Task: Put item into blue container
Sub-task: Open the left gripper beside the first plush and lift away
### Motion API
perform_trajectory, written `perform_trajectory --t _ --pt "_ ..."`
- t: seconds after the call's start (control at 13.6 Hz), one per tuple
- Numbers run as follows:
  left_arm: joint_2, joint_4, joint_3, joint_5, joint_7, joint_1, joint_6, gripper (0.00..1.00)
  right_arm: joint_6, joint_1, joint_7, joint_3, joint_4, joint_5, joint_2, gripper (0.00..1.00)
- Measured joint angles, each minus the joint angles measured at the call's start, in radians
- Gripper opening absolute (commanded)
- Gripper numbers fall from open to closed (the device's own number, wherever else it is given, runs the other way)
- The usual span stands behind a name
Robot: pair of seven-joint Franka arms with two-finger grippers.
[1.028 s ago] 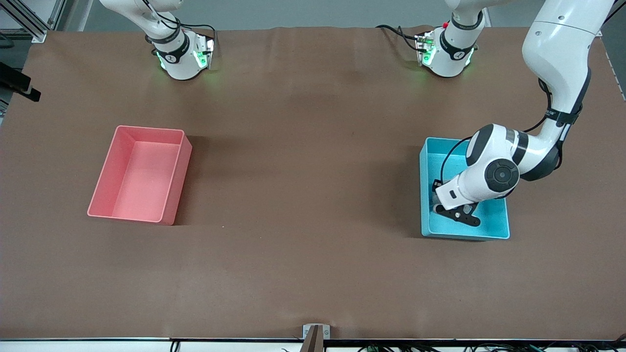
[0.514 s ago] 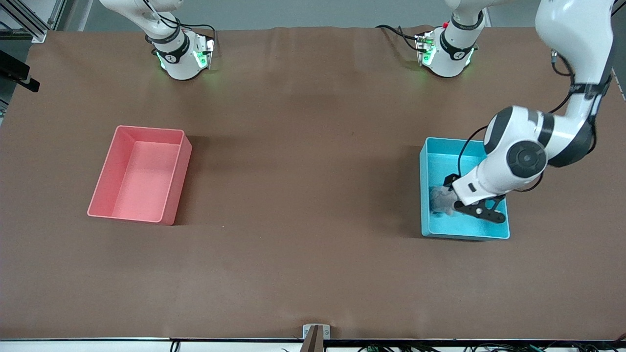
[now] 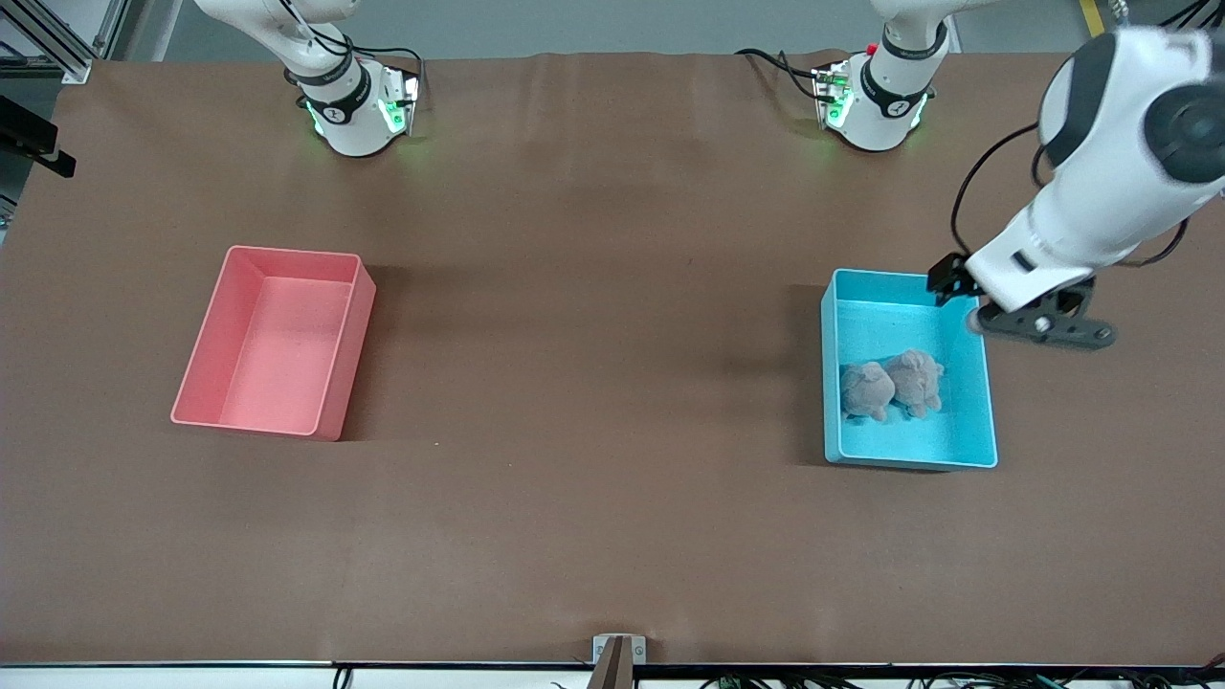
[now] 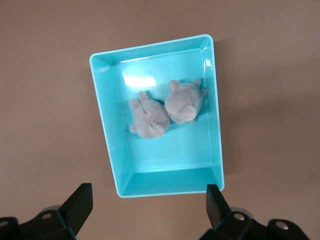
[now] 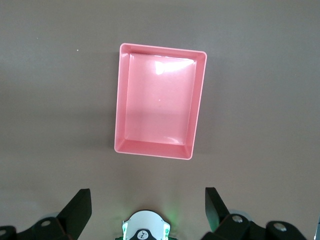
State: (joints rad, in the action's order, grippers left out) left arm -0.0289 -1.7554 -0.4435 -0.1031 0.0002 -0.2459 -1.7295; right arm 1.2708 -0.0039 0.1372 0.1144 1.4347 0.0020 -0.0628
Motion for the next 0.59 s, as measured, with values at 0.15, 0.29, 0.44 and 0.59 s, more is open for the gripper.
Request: perform_trajectory --t 0.15,0.29,0.44,0.59 --pt "0.051 0.004 0.004 0.017 0.001 -0.011 0.026 1.00 -0.009 0.000 0.000 -0.001 0.000 0.000 0.000 1.00" --pt "0.077 0.004 0.012 0.021 0.001 -0.015 0.056 1.00 -0.014 0.000 -0.007 0.000 0.000 0.000 0.000 1.00" --pt "0.081 0.004 0.024 0.062 0.003 -0.031 0.065 1.00 -0.015 0.000 -0.014 0.000 0.000 0.000 -0.002 1.00" --pt "0.079 0.004 0.031 0.087 0.008 -0.044 0.064 1.00 -0.015 0.000 -0.015 0.000 0.000 0.000 -0.002 1.00"
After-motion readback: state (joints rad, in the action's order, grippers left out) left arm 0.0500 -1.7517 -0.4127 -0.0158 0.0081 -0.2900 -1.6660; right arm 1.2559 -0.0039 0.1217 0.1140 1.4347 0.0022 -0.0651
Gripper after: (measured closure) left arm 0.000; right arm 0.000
